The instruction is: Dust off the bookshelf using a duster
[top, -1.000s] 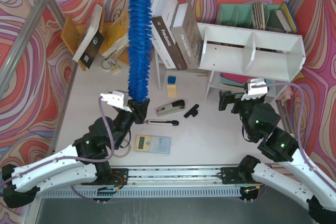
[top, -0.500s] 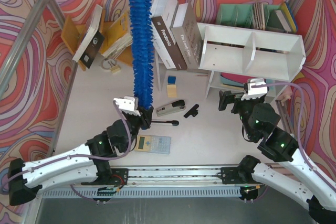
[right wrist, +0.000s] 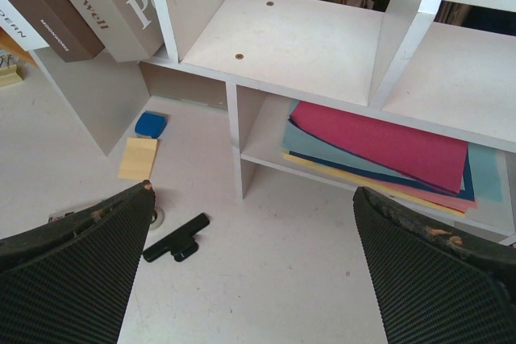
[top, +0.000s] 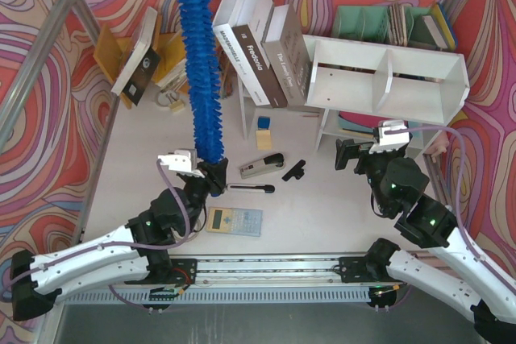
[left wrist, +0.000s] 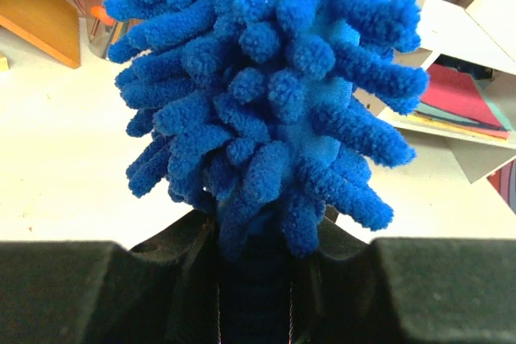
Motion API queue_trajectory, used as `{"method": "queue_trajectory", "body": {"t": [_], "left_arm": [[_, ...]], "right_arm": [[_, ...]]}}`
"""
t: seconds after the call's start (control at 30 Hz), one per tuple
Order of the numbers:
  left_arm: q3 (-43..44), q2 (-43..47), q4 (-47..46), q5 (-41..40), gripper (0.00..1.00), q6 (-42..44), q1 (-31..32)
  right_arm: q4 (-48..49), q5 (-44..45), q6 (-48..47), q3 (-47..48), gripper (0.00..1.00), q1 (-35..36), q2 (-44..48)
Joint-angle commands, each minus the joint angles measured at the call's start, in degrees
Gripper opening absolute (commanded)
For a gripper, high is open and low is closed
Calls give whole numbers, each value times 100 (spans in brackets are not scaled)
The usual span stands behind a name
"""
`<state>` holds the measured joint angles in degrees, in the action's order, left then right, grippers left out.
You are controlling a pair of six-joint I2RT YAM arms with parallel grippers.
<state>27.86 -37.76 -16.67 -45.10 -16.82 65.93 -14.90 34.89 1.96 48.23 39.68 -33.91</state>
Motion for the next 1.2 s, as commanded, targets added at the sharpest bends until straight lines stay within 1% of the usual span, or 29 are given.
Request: {"method": "queue_trajectory", "body": {"t": [0.0,0.1,0.33,0.63,0.83,1.0,1.17], "left_arm": [[-122,111,-336,-153,0,-254,-56],[-123,83,-185,-104,0,-404,-171],[-262,-74,105,113,0,-1179,-497],[-74,-935,163,864,0,-1463,-520],[-184,-1313,44,861,0,-1651,-520],[-158,-1165,208,707,0,-1565,-520],[105,-592,524,501,0,-1042,-537]], "right_arm": [[62,44,-1,-11,99,-21,-6],[58,31,6,1,99,-18,-31],[49,28,9,-6,99,-20,-2],[35,39,7,-6,99,-22,18],[35,65,-8,-22,99,-22,88],[26,50,-15,-24,99,-22,91],[24,44,0,-23,99,-14,92]]}}
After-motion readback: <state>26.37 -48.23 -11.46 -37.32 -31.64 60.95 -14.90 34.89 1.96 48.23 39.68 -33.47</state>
